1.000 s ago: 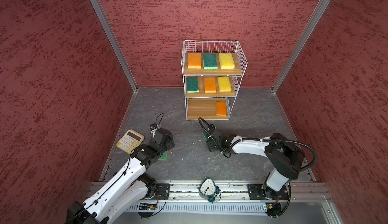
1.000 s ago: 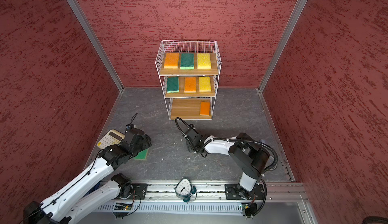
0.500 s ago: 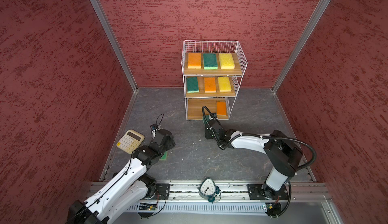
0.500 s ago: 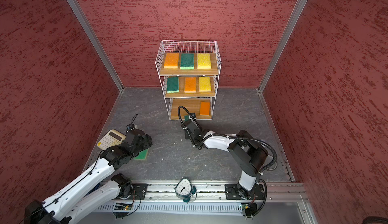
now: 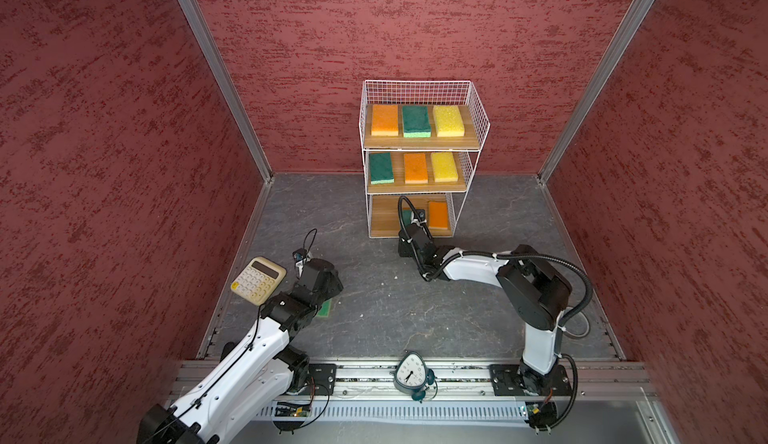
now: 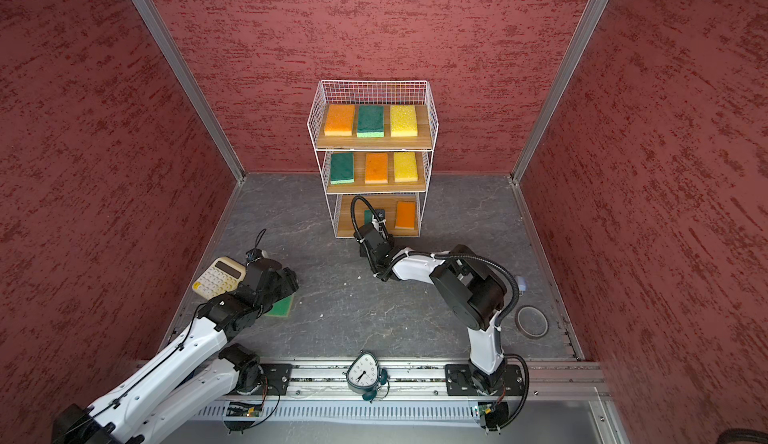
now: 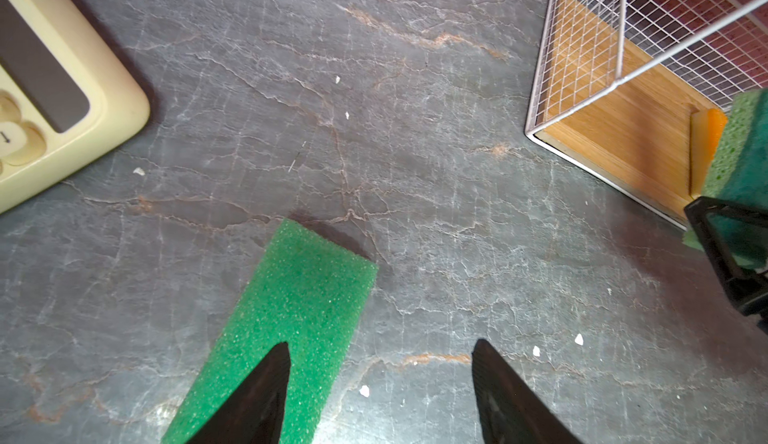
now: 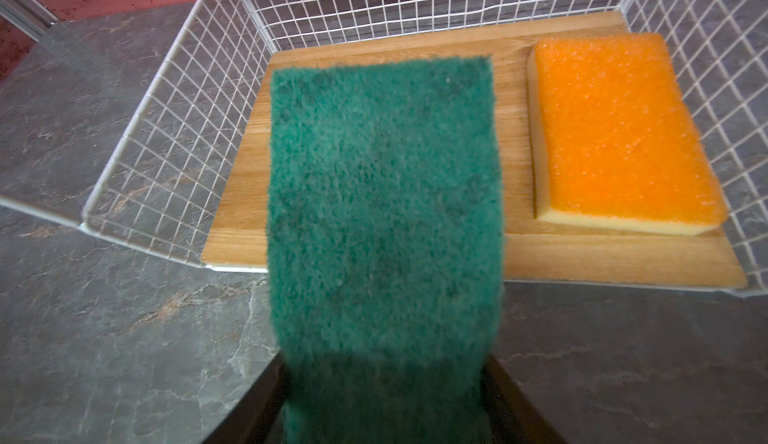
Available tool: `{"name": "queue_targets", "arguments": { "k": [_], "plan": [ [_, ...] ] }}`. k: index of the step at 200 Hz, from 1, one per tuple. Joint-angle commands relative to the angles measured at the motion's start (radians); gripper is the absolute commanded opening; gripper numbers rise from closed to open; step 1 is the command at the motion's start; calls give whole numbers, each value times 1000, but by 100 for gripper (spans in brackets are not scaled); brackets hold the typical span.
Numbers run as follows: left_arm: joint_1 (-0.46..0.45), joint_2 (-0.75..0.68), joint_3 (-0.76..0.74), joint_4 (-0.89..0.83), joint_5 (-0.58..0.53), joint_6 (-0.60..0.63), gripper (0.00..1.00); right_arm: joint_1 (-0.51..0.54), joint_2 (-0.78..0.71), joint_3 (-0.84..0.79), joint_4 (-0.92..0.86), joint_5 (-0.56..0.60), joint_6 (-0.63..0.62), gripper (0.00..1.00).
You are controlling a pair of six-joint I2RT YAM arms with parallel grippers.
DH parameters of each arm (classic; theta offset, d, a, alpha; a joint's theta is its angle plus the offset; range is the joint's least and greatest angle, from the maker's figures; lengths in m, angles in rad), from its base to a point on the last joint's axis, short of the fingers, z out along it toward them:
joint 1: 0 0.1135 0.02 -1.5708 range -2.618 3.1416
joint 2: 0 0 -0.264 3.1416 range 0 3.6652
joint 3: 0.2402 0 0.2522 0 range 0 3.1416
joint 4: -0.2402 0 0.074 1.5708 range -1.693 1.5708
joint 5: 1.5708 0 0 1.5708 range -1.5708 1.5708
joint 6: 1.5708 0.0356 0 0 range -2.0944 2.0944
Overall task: Place and organize the cleaning sponges onto the shelf
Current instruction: 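Lift and carry the green scouring pad with the right gripper to the bottom shelf, then lower the green scouring pad beside the orange sponge and open the right gripper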
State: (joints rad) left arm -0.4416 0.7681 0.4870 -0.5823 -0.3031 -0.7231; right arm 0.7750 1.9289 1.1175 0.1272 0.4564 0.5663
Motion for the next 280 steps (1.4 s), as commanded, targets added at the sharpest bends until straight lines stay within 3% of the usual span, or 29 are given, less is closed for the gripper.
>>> {"name": "queue_targets", "arguments": {
  "k": [1, 124, 280],
  "plan": [
    [15, 9, -5, 39, 16, 31, 70, -13, 28, 0, 117, 53, -28, 59],
    [66, 127, -10, 145, 75, 57, 70, -90, 158, 136, 137, 67, -64, 60],
    [100, 161, -24, 185, 108, 52, 70, -112, 262, 247, 64, 51, -69, 63]
  ]
}}
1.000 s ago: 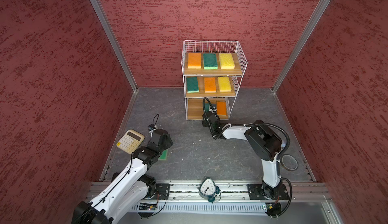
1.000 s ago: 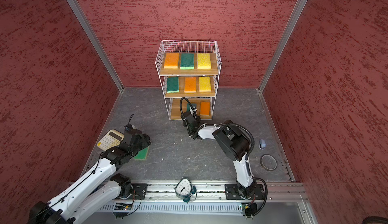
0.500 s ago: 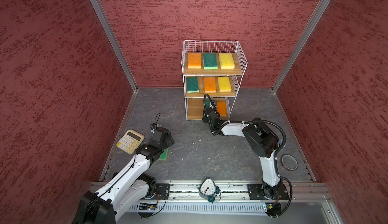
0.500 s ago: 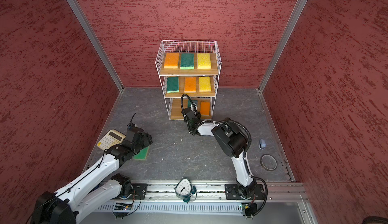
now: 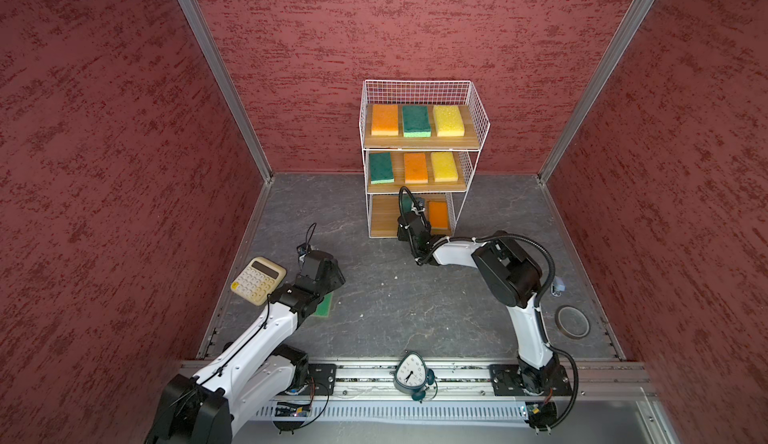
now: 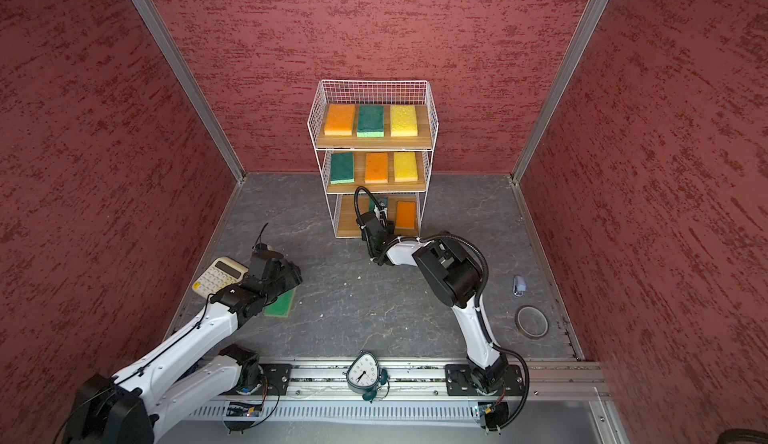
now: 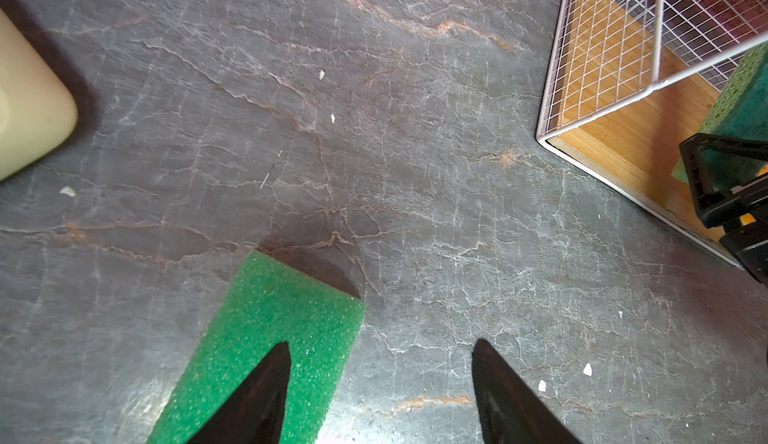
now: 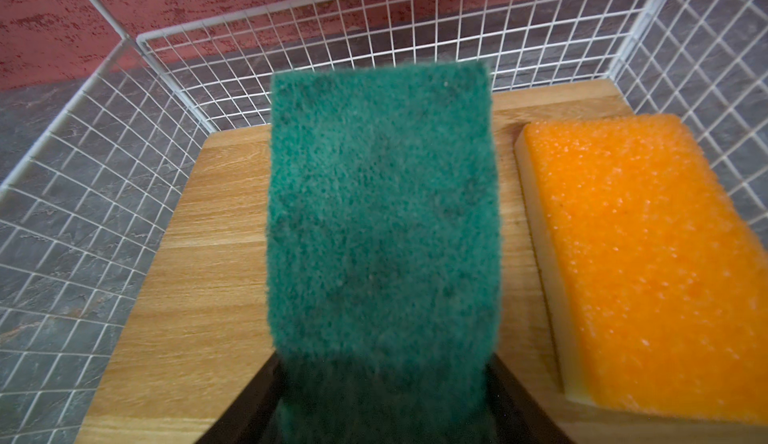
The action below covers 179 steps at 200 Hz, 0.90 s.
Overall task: Place and organize the cleaning sponges onto the shelf
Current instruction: 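Lower the green scouring pad beside the orange sponge and open the right gripper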
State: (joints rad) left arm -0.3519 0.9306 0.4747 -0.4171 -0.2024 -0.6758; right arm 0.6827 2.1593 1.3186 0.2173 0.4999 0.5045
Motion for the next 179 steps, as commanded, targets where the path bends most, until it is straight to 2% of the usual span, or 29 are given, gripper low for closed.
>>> {"name": "queue_targets", "arguments": {
  "k": [1, 26, 125, 179],
  "plan": [
    [10, -1, -11, 20, 7, 5, 70, -20, 32, 47, -27, 9, -7, 63],
    [13, -3, -14, 21, 7, 2, 70, -23, 42, 58, -44, 27, -9, 64],
    [20, 0, -22, 23, 23, -7, 71, -23, 32, 68, -77, 74, -35, 79],
    [20, -8, -25, 19, 28, -18, 71, -11, -5, 43, -61, 78, -56, 80]
  ]
}}
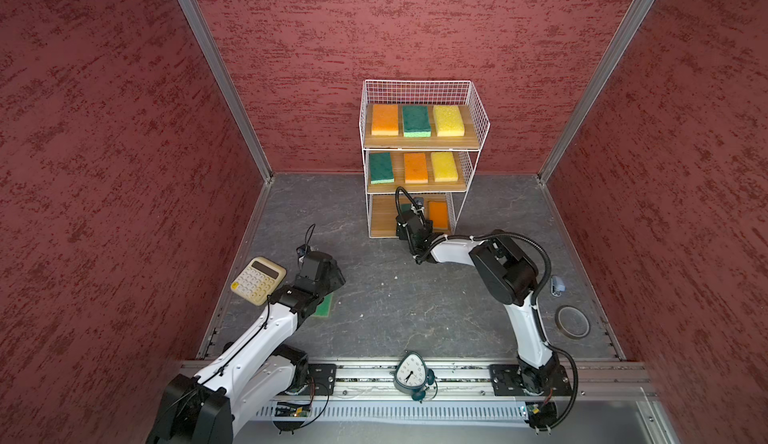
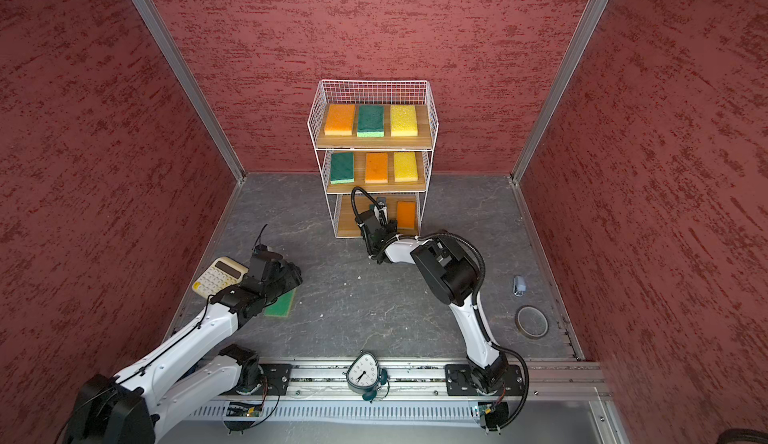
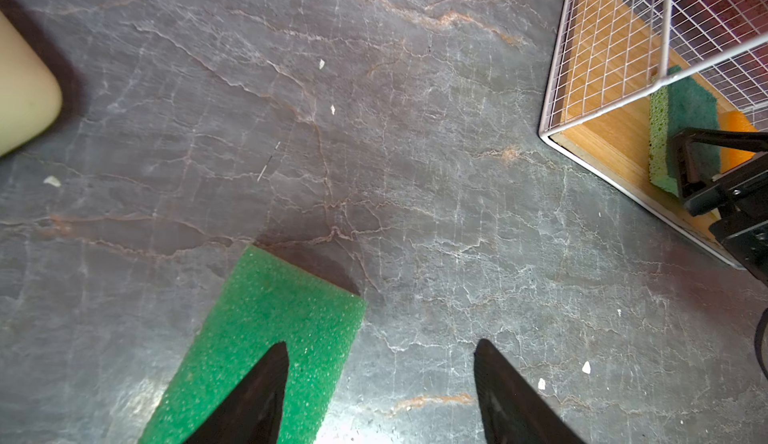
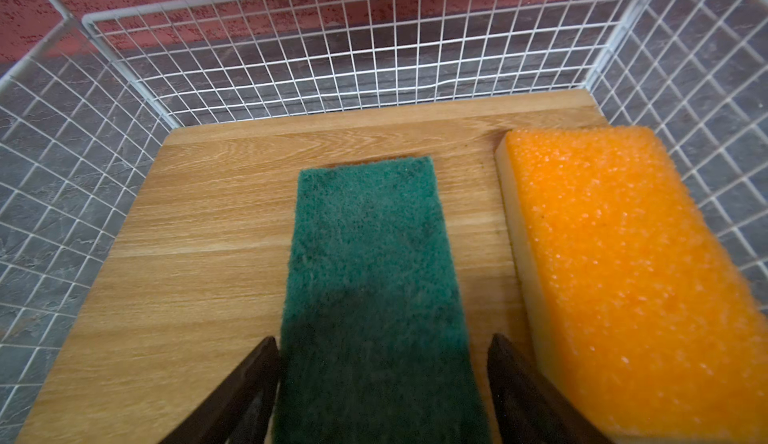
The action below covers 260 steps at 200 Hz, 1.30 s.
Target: Place and organize the cleaning sponges onto the shelf
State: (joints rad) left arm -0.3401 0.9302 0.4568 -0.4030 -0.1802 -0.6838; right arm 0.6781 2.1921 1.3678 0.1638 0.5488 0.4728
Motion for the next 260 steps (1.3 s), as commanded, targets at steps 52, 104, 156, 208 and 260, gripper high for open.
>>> {"name": "queue_targets", "arguments": {
  "k": [52, 104, 156, 208, 260],
  "plan": [
    [8, -52, -7, -20, -3, -11, 73, 23, -124, -79, 29, 56, -43, 84],
    [8, -106, -15, -47, -2, -15, 73, 37, -263, -193, 49, -39, 12, 83],
    [8, -123, -27, -32, 19, -22, 73, 35, -390, -453, 232, -263, 199, 26],
    [8, -121, -36, -22, 19, -22, 72, 22, -375, -583, 482, -435, 297, 0],
    [9, -121, -49, -21, 15, -27, 72, -2, -280, -592, 609, -510, 397, 0]
  ]
}}
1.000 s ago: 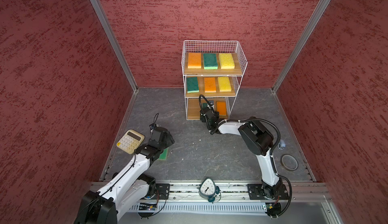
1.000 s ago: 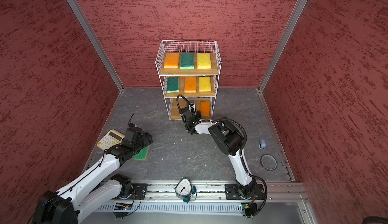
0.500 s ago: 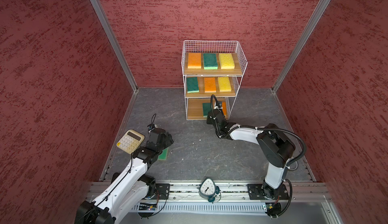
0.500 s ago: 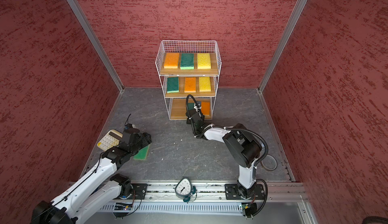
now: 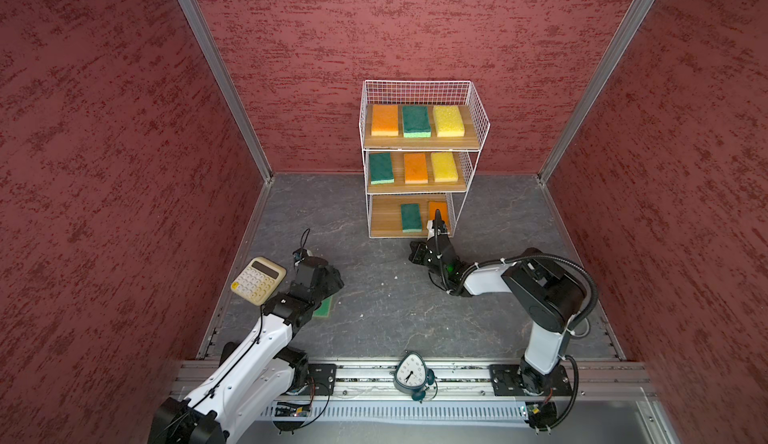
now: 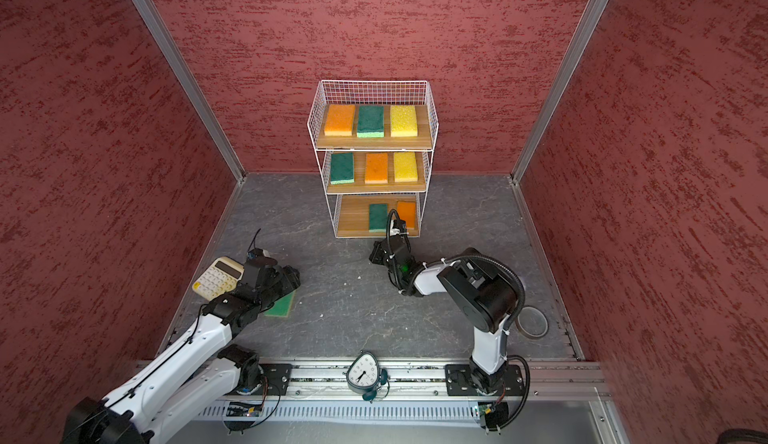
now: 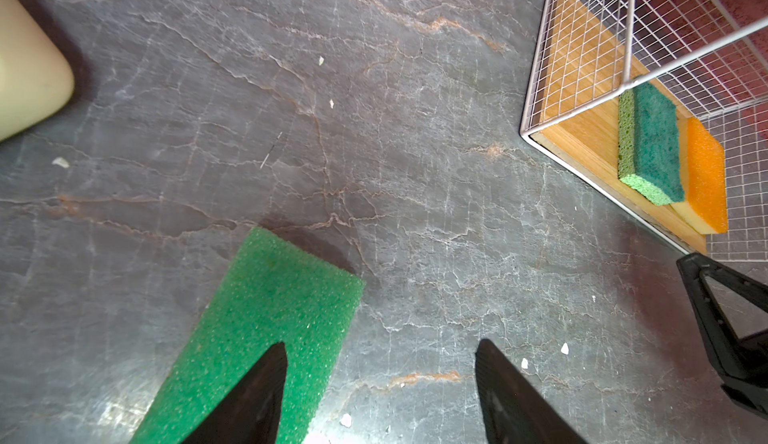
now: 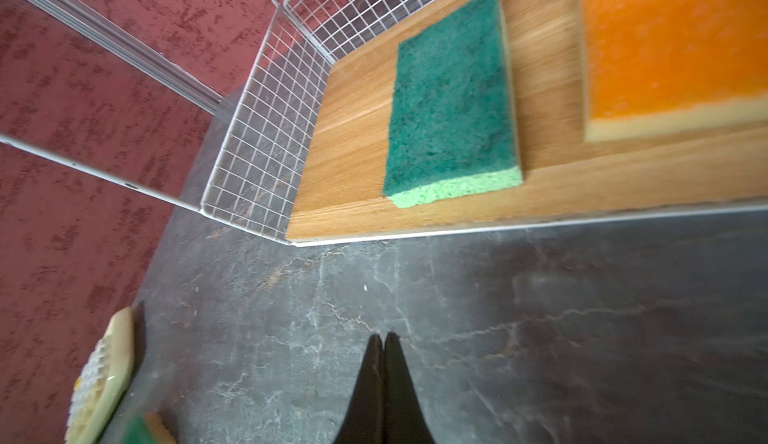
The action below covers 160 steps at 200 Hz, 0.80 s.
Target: Place and organize the cleaning sponges onto the shelf
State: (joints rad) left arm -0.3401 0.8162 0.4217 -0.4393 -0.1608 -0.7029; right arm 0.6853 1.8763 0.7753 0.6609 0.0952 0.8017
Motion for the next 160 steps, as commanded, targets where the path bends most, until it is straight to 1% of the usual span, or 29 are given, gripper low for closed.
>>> {"name": "queue_targets", "arguments": {
  "k": [1, 17, 74, 98, 126, 160],
  "plan": [
    [9, -6, -14, 15, -5, -7, 72, -10, 38, 0, 113, -57, 70, 0],
    [9, -5, -18, 21, -6, -9, 72, -14, 63, 11, 128, -57, 81, 0],
    [10, 9, -27, 40, -3, -15, 72, -15, 145, 56, 146, 34, 122, 0],
    [11, 17, -34, 51, 2, -21, 72, -15, 183, 87, 157, 56, 125, 0],
    [12, 31, -36, 62, 1, -24, 72, -21, 211, 76, 203, 98, 167, 0],
    [13, 54, -44, 88, 9, -30, 72, -45, 259, 68, 253, 94, 221, 0]
  ]
}}
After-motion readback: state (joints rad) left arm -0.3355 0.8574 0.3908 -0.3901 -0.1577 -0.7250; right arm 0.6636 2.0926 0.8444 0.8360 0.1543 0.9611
